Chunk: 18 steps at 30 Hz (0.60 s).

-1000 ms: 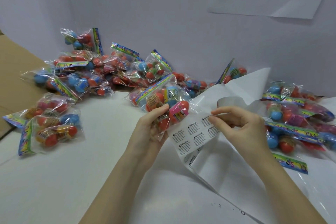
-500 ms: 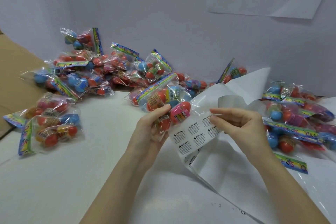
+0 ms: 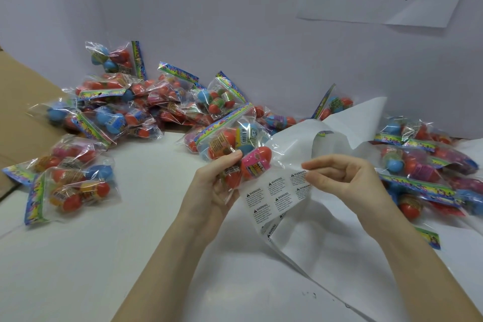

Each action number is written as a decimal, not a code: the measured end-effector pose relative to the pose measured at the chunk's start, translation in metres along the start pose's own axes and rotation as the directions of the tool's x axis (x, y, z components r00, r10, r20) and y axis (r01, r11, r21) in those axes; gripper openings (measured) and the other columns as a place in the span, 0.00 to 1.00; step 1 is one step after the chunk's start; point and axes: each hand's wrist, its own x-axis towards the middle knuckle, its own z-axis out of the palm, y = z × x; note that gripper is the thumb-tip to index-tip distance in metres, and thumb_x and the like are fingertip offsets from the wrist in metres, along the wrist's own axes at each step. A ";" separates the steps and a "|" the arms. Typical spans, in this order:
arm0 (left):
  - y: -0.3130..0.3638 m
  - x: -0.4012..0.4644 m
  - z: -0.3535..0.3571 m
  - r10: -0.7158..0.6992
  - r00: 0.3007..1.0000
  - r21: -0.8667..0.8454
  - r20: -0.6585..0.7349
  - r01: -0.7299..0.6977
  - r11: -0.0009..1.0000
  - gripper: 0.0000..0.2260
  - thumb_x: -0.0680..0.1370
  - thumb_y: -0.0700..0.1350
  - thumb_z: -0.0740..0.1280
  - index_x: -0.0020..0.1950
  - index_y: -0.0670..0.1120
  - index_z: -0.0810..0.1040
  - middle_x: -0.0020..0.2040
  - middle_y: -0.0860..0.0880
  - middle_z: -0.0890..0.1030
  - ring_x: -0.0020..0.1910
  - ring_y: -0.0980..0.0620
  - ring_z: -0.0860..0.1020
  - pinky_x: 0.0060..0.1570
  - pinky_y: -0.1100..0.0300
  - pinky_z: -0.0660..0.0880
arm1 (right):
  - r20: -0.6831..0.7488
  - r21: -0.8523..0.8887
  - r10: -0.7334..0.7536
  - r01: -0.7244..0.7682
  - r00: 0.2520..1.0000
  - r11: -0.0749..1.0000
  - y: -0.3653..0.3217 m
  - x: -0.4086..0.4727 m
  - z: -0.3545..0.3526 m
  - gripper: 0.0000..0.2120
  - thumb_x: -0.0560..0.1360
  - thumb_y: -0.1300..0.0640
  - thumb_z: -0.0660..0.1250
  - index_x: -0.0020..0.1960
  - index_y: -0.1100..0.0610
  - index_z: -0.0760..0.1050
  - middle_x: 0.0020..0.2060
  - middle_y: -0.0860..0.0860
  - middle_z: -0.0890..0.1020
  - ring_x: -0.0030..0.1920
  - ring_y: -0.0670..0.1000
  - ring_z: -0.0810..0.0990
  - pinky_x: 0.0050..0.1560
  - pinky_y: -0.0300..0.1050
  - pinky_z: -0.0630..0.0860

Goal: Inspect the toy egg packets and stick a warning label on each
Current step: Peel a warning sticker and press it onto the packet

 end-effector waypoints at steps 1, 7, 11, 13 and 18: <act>0.000 0.000 0.000 -0.002 1.000 0.004 -0.002 0.002 1.000 0.06 0.61 0.46 0.70 0.35 0.51 0.85 0.37 0.54 0.84 0.34 0.61 0.81 0.48 0.62 0.74 | 0.000 -0.026 -0.007 0.007 1.000 1.000 0.000 0.000 0.000 0.11 0.68 0.72 0.69 0.38 0.57 0.79 0.27 0.47 0.83 0.30 0.40 0.80 0.34 0.28 0.73; -0.002 -0.001 0.001 -0.005 1.000 0.057 0.009 0.005 0.998 0.06 0.62 0.47 0.69 0.35 0.51 0.85 0.34 0.55 0.82 0.30 0.62 0.79 0.44 0.64 0.72 | -0.022 -0.215 -0.063 0.057 0.998 0.975 0.001 0.000 0.002 0.12 0.68 0.69 0.71 0.36 0.52 0.78 0.30 0.43 0.83 0.33 0.39 0.81 0.39 0.29 0.76; -0.003 0.002 -0.001 -0.007 1.000 0.013 -0.003 0.007 1.000 0.07 0.62 0.46 0.69 0.37 0.50 0.85 0.37 0.54 0.84 0.34 0.60 0.80 0.44 0.65 0.74 | -0.056 -0.302 -0.116 0.093 0.992 0.949 0.001 -0.001 0.005 0.12 0.68 0.66 0.72 0.36 0.49 0.78 0.32 0.39 0.83 0.35 0.38 0.81 0.39 0.28 0.74; -0.003 0.004 -0.002 -0.018 1.000 -0.015 0.006 0.019 1.000 0.10 0.63 0.45 0.70 0.42 0.48 0.85 0.42 0.51 0.83 0.40 0.56 0.80 0.50 0.61 0.73 | -0.062 -0.313 -0.119 0.094 0.991 0.945 0.001 -0.001 0.006 0.12 0.68 0.66 0.73 0.36 0.49 0.78 0.32 0.38 0.83 0.35 0.38 0.81 0.38 0.27 0.74; -0.004 0.004 -0.002 -0.027 1.000 -0.030 -0.013 0.027 0.999 0.10 0.63 0.45 0.70 0.42 0.48 0.85 0.42 0.51 0.84 0.39 0.57 0.80 0.47 0.63 0.73 | -0.078 -0.350 -0.125 0.090 0.989 0.932 0.004 -0.002 0.008 0.13 0.68 0.66 0.72 0.35 0.49 0.77 0.30 0.36 0.82 0.36 0.36 0.80 0.39 0.29 0.74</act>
